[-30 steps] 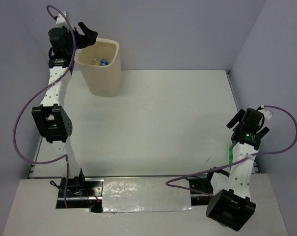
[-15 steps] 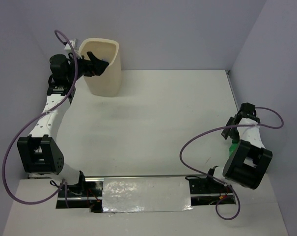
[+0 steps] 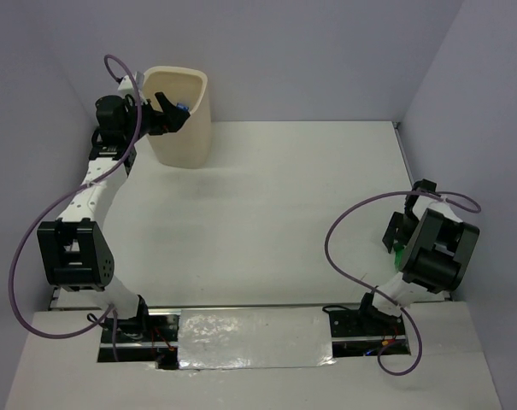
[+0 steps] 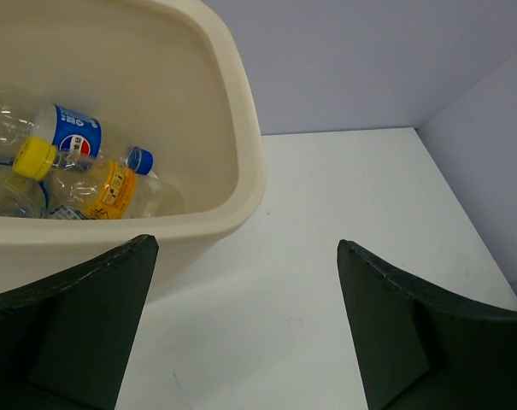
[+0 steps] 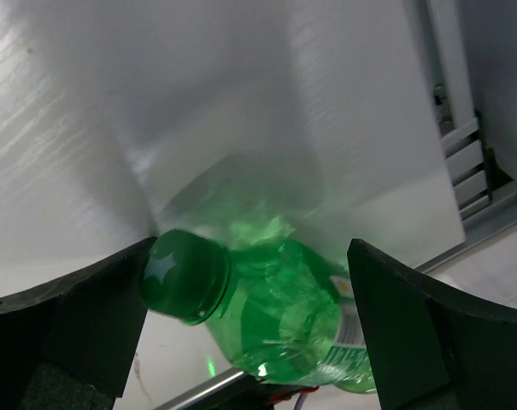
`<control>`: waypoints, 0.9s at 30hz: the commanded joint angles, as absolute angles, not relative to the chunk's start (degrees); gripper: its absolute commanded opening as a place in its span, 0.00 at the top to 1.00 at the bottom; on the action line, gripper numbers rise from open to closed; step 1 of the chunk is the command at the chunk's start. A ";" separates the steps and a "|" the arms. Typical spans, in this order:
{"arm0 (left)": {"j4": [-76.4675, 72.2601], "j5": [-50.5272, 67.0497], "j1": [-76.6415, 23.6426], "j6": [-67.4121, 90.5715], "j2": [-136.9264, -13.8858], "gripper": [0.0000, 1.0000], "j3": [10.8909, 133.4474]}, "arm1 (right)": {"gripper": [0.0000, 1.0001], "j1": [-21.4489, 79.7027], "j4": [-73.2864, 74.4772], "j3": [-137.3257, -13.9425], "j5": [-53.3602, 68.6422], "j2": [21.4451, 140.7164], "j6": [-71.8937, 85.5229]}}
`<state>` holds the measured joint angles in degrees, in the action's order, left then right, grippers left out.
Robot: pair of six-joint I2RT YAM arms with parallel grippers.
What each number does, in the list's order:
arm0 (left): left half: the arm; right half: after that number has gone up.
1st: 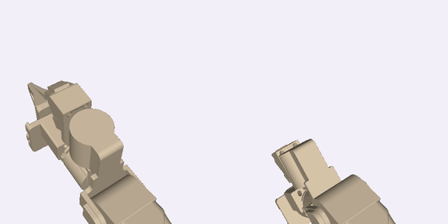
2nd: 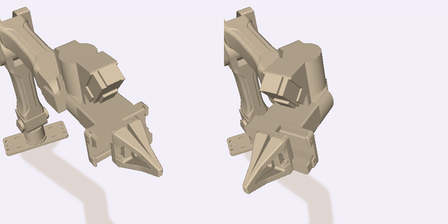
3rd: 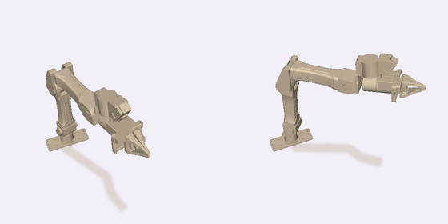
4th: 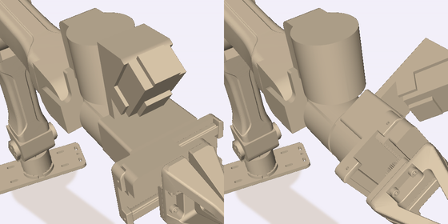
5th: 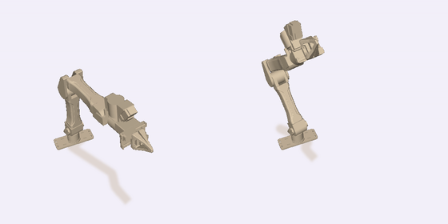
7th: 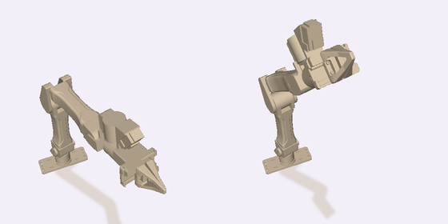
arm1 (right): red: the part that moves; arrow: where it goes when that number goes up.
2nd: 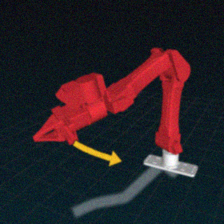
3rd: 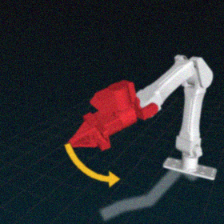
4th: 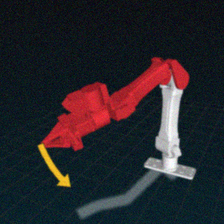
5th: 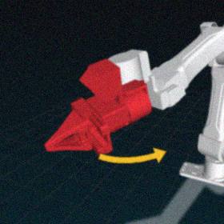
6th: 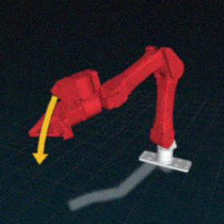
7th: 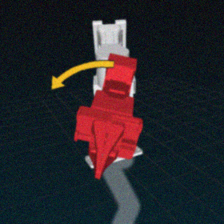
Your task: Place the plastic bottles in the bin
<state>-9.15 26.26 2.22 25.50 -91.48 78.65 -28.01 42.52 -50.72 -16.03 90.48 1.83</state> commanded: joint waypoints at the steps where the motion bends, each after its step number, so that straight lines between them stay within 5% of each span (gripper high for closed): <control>1: -12.66 25.49 2.46 24.61 -92.02 0.01 81.03 | 0.03 -28.30 43.86 -52.47 -20.12 92.80 2.55; 5: -12.66 25.93 2.55 24.70 -92.29 0.01 80.95 | 0.11 -28.39 44.12 -52.65 -20.92 93.78 2.81; 9: -12.74 25.49 2.46 24.52 -91.50 0.01 80.33 | 0.41 -28.39 44.21 -52.82 -21.97 94.04 3.25; 22: -14.23 31.45 2.11 24.35 -88.68 0.01 76.74 | 1.00 -26.02 42.02 -55.10 -13.20 85.37 1.23; 27: -7.57 32.43 -6.31 17.68 -87.54 0.01 77.43 | 1.00 -20.84 32.89 -54.32 4.60 74.11 -0.79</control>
